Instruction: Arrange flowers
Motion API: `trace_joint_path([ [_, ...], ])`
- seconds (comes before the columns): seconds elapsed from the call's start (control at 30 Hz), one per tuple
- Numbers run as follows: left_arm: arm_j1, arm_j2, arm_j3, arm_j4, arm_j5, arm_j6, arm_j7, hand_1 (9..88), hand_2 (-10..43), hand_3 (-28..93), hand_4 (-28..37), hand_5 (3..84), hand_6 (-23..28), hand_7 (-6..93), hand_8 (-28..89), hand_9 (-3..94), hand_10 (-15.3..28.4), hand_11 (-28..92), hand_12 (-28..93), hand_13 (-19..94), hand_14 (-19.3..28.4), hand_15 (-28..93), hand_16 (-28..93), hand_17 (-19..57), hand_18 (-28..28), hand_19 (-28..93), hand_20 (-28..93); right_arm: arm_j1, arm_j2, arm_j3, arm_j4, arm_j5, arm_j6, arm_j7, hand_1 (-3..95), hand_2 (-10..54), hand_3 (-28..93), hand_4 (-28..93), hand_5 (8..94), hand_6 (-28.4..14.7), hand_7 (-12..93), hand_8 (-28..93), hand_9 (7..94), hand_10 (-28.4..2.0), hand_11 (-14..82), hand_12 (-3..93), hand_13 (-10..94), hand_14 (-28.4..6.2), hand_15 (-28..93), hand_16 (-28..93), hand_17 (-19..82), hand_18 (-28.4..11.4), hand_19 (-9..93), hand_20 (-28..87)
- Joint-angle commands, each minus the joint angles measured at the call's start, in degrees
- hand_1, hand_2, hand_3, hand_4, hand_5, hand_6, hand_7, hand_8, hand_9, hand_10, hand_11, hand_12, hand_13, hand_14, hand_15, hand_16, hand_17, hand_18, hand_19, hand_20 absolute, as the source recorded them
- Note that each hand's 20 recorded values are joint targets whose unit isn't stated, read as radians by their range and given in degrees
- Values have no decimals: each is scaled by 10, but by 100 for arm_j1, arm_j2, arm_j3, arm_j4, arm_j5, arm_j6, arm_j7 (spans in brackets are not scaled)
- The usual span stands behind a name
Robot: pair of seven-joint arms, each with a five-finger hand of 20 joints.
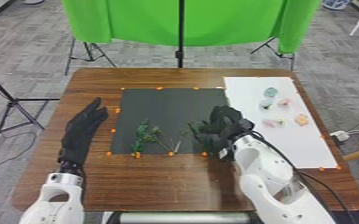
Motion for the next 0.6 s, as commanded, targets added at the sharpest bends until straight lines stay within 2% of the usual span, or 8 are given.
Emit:
trace_joint_path([
  [0.03,94,8,-56,-69,-174,30,-34,192,-44,673,-236,388,38,26,-46,385,122,91,111,302,154,77,24,41,114,11,175,199,241,607,-598,336,385,410,359,-95,553,-123,785,-31,399,-115,867,-115,522,242,929,-23,657,320,707,-98,932,629],
  [0.13,106,12,-67,-103,-145,81,45,193,-43,672,-235,388,38,27,-46,386,122,90,111,303,154,77,25,41,115,11,175,25,441,1106,-797,244,433,486,350,-95,570,-110,763,-32,325,-102,852,-129,470,248,909,-28,630,329,675,-106,932,607],
  [0.2,129,28,-83,-155,-131,227,110,195,-42,670,-234,390,39,28,-45,387,122,91,111,305,155,78,25,42,115,11,175,-21,537,1410,-867,233,-126,697,350,-95,579,-103,737,-33,261,-87,842,-136,405,251,890,-33,619,334,652,-110,932,585],
  [0.27,144,40,-101,-191,-147,376,165,198,-39,669,-235,395,39,31,-45,390,123,94,112,310,155,79,25,48,113,14,176,-69,586,1723,-918,233,-986,869,347,-95,582,-94,686,-23,185,-71,815,-151,279,244,857,-52,607,335,621,-118,932,551],
  [0.33,179,39,-141,-241,-124,508,151,217,-36,668,-235,399,39,37,-45,394,125,99,113,316,154,81,25,57,111,18,180,-156,675,1857,-820,218,-1191,925,339,-95,574,-85,646,-19,132,-61,788,-163,207,233,837,-65,591,328,594,-124,932,519],
  [0.37,203,31,-178,-253,-91,499,143,224,-37,666,-233,401,38,40,-45,395,125,102,113,319,153,82,25,60,110,19,182,-191,698,1913,-754,170,-1309,901,338,-95,574,-84,633,-16,122,-61,780,-166,197,230,833,-65,586,327,590,-125,932,513],
  [0.47,244,28,-212,-267,-104,490,137,242,-44,658,-220,404,39,47,-49,396,125,109,110,323,153,84,23,63,109,18,188,-179,700,1935,-493,81,-1531,948,342,-95,572,-83,621,-14,114,-59,768,-168,185,225,830,-66,583,327,586,-126,932,506],
  [0.6,241,12,-180,-249,-106,439,124,247,-43,654,-213,405,38,49,-51,397,125,114,109,325,154,86,23,64,109,17,191,-206,609,1936,-157,-69,-1454,859,349,-95,571,-85,611,-8,108,-59,754,-170,178,224,829,-66,584,326,585,-126,932,502],
])
